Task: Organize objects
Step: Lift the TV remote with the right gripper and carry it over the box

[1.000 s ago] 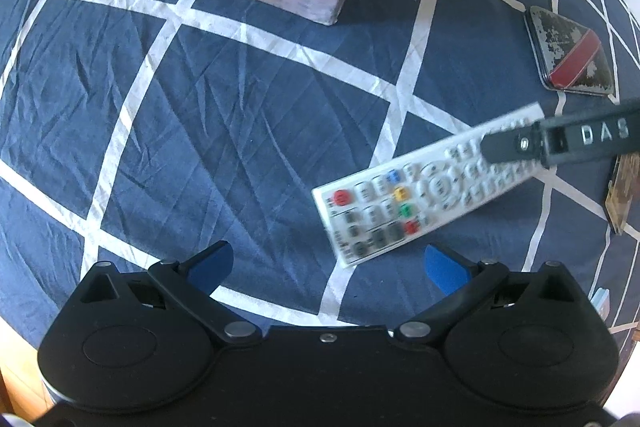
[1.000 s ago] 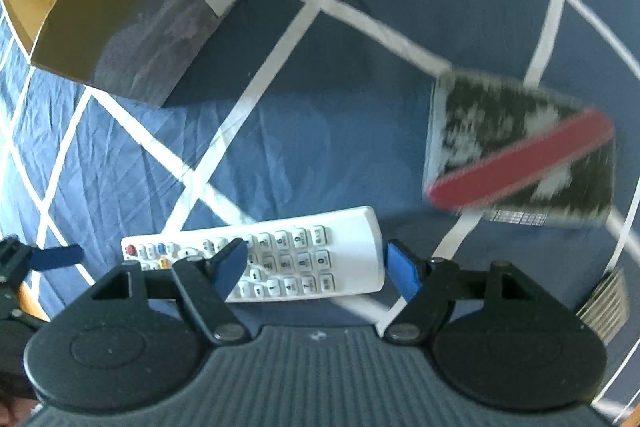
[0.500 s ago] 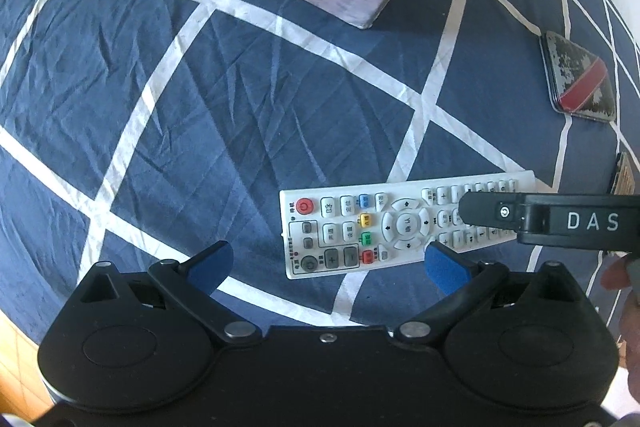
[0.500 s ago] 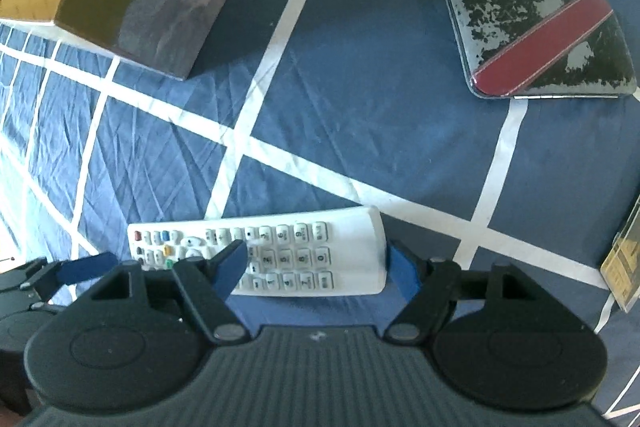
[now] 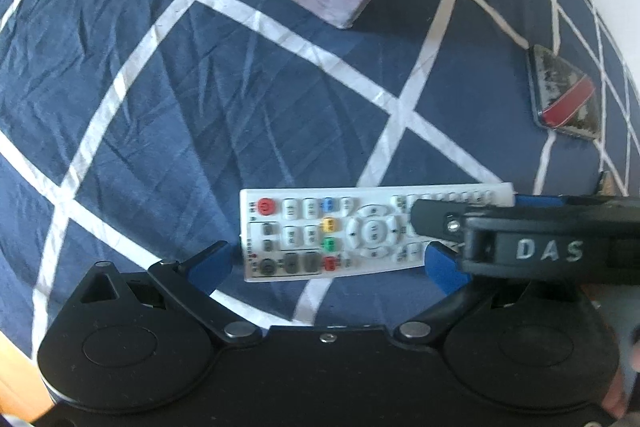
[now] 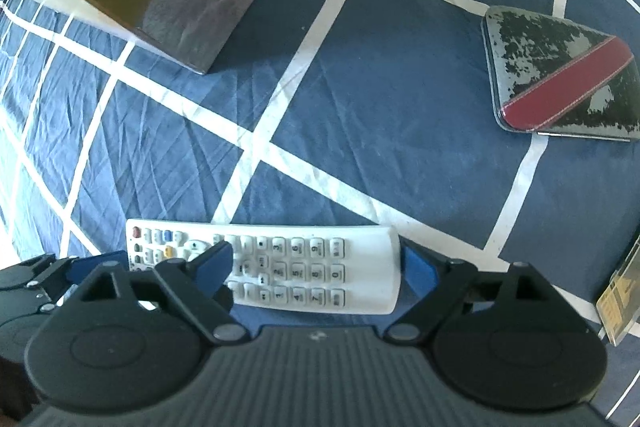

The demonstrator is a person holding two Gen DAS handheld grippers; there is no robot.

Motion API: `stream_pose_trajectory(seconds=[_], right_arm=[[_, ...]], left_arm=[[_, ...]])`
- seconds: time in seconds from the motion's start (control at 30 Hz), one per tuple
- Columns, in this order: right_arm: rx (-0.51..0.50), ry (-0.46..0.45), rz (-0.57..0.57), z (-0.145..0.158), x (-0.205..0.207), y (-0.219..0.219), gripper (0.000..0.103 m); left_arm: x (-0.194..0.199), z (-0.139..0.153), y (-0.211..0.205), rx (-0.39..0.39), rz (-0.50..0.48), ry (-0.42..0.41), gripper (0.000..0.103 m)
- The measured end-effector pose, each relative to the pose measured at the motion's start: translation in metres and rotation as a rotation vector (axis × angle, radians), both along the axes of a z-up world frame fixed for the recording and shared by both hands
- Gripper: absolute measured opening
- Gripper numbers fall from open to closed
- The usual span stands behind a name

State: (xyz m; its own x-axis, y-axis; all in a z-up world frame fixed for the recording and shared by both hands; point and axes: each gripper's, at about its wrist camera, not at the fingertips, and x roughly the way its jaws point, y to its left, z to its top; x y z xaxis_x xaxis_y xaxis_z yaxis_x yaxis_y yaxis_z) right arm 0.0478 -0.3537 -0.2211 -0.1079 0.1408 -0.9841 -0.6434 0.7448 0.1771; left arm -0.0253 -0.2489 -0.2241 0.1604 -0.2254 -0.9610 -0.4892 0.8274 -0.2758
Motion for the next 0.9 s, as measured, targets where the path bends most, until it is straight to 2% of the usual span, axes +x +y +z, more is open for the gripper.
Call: stream_pose_trajectory(seconds=[0.3, 0.6, 0.63, 0.9], right_arm=[[0.021, 0.017, 0.003, -0.002, 0.003, -0.003, 0.089], [0.041, 0.018, 0.019, 0.002, 0.001, -0.009, 0.088], [0.044, 0.02, 0.015, 0.003, 0.001, -0.009, 0.088], [0.087, 0.011, -0.007, 0.029, -0.004, -0.009, 0.088]], left_arm=[[0.008, -0.002, -0.012, 0.053, -0.019, 0.021, 0.103], [0.005, 0.003, -0.012, 0.065, -0.019, 0.026, 0.102], [0.011, -0.003, -0.021, 0.07, -0.022, 0.025, 0.102], [0.009, 0.029, -0.015, 0.111, -0.036, -0.001, 0.102]])
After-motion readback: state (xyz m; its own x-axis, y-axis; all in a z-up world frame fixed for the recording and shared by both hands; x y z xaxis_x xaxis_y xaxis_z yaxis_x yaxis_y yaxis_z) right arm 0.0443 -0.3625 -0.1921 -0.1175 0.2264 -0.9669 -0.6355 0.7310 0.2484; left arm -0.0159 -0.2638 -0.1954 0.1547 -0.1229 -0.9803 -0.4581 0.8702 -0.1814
